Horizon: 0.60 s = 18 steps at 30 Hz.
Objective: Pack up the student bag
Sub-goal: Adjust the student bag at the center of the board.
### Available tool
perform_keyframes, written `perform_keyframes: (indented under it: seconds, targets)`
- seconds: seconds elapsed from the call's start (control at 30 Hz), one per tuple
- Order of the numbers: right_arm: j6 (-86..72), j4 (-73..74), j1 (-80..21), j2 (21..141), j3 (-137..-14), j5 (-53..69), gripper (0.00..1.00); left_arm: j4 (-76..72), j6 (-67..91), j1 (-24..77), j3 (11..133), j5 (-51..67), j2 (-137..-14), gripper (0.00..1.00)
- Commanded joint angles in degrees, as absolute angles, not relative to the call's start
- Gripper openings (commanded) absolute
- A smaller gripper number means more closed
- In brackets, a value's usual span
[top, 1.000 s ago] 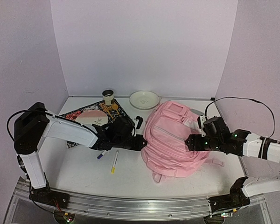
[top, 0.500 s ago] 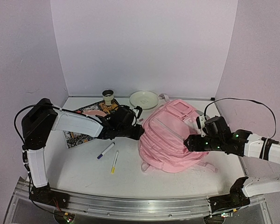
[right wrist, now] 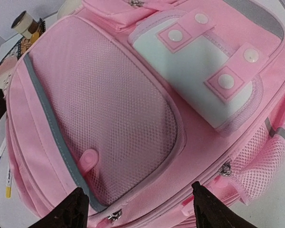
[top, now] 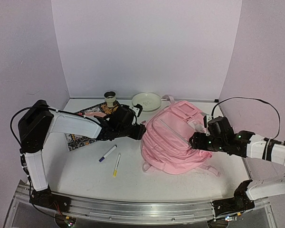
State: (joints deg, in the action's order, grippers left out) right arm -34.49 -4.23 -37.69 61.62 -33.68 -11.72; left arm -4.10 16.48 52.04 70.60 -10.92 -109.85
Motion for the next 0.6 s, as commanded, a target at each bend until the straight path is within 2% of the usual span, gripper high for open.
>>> perform_keyframes:
  seconds: [0.0, 0.17, 0.3, 0.4, 0.57]
  targets:
    - [-38.2, -6.9, -36.4, 64.9, -36.8, -14.9, 0.74, -6.8, 15.3, 54.7, 67.4, -14.8, -100.7, 0.64]
    - [-38.7, -10.6, -36.0, 68.2, -37.5, -14.4, 0.69, -7.5, 17.3, 58.3, 63.4, -16.7, -95.5, 0.71]
    - [-39.1, -13.2, -36.0, 70.5, -38.2, -11.4, 0.58, -8.6, 18.9, 62.2, 61.5, -17.5, -94.1, 0.72]
    - [-39.6, -13.9, -35.9, 72.1, -38.7, -8.5, 0.47, -8.7, 20.0, 65.0, 62.3, -17.6, -95.0, 0.72]
    - [-41.1, -14.3, -36.6, 70.9, -38.5, -4.9, 0.13, -8.8, 21.3, 69.6, 65.5, -18.6, -98.9, 0.71]
